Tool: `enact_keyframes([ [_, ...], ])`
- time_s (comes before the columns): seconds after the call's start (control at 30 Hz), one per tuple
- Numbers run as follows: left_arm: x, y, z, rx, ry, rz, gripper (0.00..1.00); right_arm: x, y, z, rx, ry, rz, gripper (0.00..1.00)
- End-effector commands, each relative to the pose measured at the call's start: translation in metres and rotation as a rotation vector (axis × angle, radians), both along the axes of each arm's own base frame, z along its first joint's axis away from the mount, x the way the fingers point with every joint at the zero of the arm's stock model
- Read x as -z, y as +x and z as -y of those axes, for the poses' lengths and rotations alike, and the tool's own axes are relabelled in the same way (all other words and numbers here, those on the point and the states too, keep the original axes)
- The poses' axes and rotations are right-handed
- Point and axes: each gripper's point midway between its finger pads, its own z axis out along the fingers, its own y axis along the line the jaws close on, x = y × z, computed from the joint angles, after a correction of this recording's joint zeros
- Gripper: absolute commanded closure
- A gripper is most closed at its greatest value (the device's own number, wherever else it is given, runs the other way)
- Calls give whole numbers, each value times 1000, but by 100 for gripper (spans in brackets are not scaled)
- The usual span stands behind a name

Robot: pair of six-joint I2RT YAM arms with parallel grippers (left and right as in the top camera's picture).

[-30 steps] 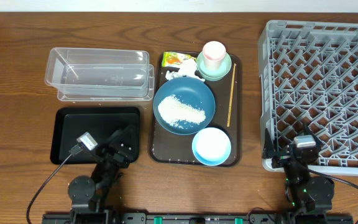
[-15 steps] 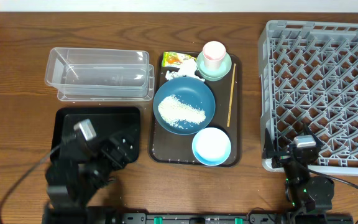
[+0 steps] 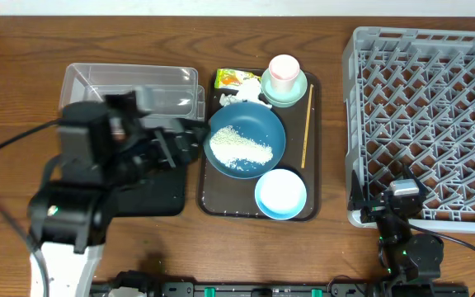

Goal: Sort waste into correct bins and load items into the dishwasher rack
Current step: 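Reach the left gripper over the brown tray toward the blue plate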

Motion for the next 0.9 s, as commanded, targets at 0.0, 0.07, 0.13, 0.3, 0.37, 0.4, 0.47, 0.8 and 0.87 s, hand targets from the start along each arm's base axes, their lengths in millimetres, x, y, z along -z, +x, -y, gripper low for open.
enact_keyframes([
  [0.0, 12, 5, 16, 32, 158, -2, 7, 1, 0, 5, 22, -14, 0, 1],
  [0.07, 27, 11, 19, 3, 293, -32, 7, 1, 0, 5, 22, -14, 0, 1],
  [0.13, 35, 18, 27, 1, 406, -56, 7, 1, 0, 5, 22, -14, 0, 1],
  [0.3, 50, 44, 70, 103, 507, -25, 7, 1, 0, 5, 22, -14, 0, 1],
  [0.37, 61, 54, 85, 135, 522, -8, 2, 1, 0, 5, 22, -14, 0, 1],
  [0.4, 68, 59, 91, 143, 526, -15, 2, 1, 0, 5, 22, -14, 0, 1],
  [0.47, 83, 67, 98, 149, 533, -36, 2, 1, 0, 5, 22, -14, 0, 1],
  [0.8, 143, 81, 144, 335, 601, -20, 2, 1, 0, 5, 22, -14, 0, 1],
  [0.87, 157, 83, 144, 316, 681, -16, 2, 1, 0, 5, 22, -14, 0, 1],
])
